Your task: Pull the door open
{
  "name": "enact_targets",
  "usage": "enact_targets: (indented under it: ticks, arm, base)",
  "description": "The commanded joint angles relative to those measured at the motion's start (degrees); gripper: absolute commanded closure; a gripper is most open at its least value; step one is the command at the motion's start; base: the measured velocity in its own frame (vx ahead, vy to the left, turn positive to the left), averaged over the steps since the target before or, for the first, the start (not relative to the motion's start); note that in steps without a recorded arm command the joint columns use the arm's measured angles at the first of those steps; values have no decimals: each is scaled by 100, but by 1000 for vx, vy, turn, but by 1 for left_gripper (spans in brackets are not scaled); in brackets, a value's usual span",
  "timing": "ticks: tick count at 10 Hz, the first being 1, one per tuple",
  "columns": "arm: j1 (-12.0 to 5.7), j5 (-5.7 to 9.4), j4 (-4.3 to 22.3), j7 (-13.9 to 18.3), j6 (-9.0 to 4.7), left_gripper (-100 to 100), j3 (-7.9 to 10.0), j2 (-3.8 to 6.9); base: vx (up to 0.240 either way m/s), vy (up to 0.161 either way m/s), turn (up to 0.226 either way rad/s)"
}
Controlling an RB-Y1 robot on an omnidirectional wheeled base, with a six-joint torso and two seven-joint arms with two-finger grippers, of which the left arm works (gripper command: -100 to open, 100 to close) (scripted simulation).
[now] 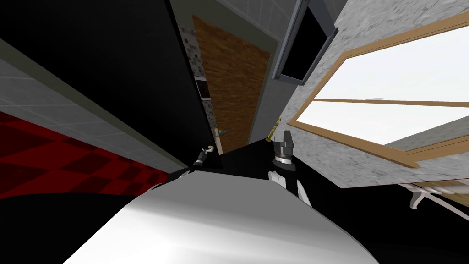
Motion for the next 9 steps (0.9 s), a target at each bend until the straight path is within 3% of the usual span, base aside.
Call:
enact_targets:
  ticks: [1, 7, 8, 9]
  arm:
    - [-57, -8, 100, 35, -117, 100, -179, -47]
    - [-24, 112, 22, 103, -236, 100, -611, 65]
    - [-24, 112, 22, 103, -236, 100, -611, 65]
    - [-14, 148, -1, 124, -273, 100, -740, 100]
  base:
    - [-129, 2, -12]
    - [-97, 36, -27]
    - [-61, 30, -19]
    - [-90, 44, -14]
